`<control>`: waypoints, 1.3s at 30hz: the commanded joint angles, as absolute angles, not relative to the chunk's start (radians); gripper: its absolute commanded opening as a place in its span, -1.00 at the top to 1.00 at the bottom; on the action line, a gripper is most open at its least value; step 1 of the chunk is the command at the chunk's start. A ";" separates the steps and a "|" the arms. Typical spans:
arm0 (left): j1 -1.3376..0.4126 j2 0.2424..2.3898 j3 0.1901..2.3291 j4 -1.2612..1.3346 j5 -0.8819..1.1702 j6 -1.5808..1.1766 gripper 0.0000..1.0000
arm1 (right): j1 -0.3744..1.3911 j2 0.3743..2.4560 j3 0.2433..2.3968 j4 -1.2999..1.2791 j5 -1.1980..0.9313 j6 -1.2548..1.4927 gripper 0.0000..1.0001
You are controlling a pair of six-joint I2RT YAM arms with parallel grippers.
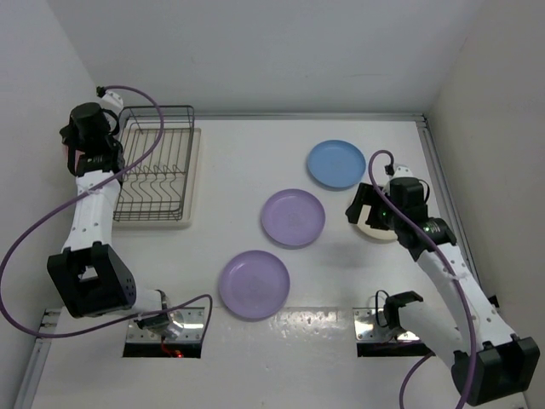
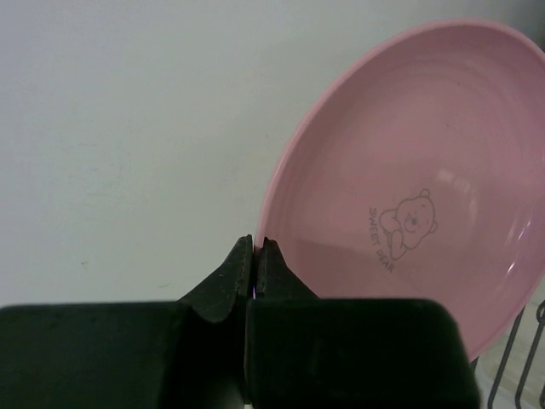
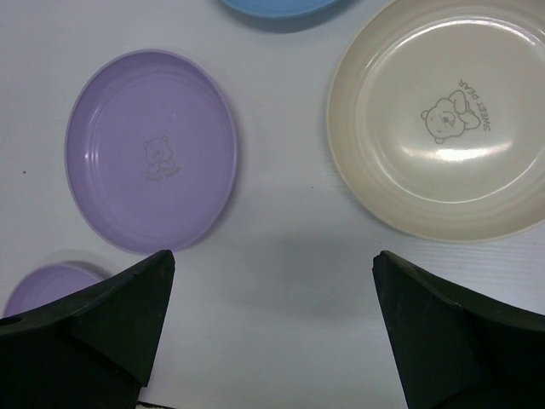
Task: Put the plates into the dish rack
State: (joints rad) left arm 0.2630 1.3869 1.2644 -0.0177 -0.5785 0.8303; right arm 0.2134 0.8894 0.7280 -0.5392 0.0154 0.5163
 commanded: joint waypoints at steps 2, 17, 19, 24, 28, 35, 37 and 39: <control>0.276 1.378 1.290 -0.009 -0.546 0.749 1.00 | 0.221 0.856 0.758 -0.551 0.051 0.505 -1.00; 0.238 1.368 1.101 0.109 -0.629 0.779 1.00 | 0.219 0.842 0.767 -0.561 0.058 0.502 -1.00; 0.238 1.368 1.074 0.109 -0.629 0.770 1.00 | 0.221 0.839 0.762 -0.558 0.060 0.506 -1.00; 0.227 1.358 1.002 0.109 -0.600 0.759 1.00 | 0.222 0.833 0.756 -0.548 0.066 0.508 -1.00; 0.192 1.329 0.925 0.178 -0.569 0.791 1.00 | 0.219 0.850 0.764 -0.531 0.058 0.508 -1.00; 0.183 1.328 0.951 0.035 -0.497 0.703 0.98 | 0.222 0.926 0.792 -0.486 0.041 0.512 -1.00; 0.183 1.328 0.951 0.003 -0.473 0.675 0.95 | 0.221 0.954 0.827 -0.480 0.038 0.514 -1.00; 0.173 1.328 0.951 -0.008 -0.459 0.664 0.95 | 0.221 1.009 0.870 -0.479 0.032 0.517 -1.00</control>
